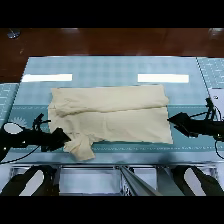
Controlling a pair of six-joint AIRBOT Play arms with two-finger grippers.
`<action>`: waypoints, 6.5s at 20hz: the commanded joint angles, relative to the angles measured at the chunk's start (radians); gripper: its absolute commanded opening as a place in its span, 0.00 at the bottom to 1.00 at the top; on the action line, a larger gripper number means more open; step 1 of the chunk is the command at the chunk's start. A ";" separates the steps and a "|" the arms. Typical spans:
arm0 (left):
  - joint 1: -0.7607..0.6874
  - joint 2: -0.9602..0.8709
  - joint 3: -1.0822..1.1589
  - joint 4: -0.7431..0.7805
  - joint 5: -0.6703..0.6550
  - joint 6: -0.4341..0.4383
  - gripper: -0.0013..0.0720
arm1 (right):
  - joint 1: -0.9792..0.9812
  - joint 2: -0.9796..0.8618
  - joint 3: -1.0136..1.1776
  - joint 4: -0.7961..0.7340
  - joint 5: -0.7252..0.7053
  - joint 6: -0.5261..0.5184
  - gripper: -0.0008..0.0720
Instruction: Fold the shirts.
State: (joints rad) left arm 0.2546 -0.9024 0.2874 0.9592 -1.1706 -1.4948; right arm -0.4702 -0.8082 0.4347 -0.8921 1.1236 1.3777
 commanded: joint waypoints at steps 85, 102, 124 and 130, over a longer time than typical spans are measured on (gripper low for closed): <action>-1.158 -0.974 1.343 -0.183 0.265 -0.014 0.06 | 0.274 0.216 0.541 -0.031 0.295 0.197 0.04; -0.180 0.015 0.980 -0.009 0.000 0.073 0.06 | 1.052 -0.844 1.145 0.085 -0.141 0.224 0.04; -0.315 0.209 0.348 -0.024 0.183 0.069 0.06 | 0.788 -0.092 -0.017 0.050 -0.533 0.556 0.86; -0.343 0.209 0.348 -0.078 0.209 0.069 0.06 | 0.812 -0.439 0.112 0.368 -0.438 0.195 0.85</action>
State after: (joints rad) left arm -0.0765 -0.6926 0.6380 0.9051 -0.9726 -1.4254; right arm 0.3328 -1.1187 0.5152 -0.7082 0.6739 1.7367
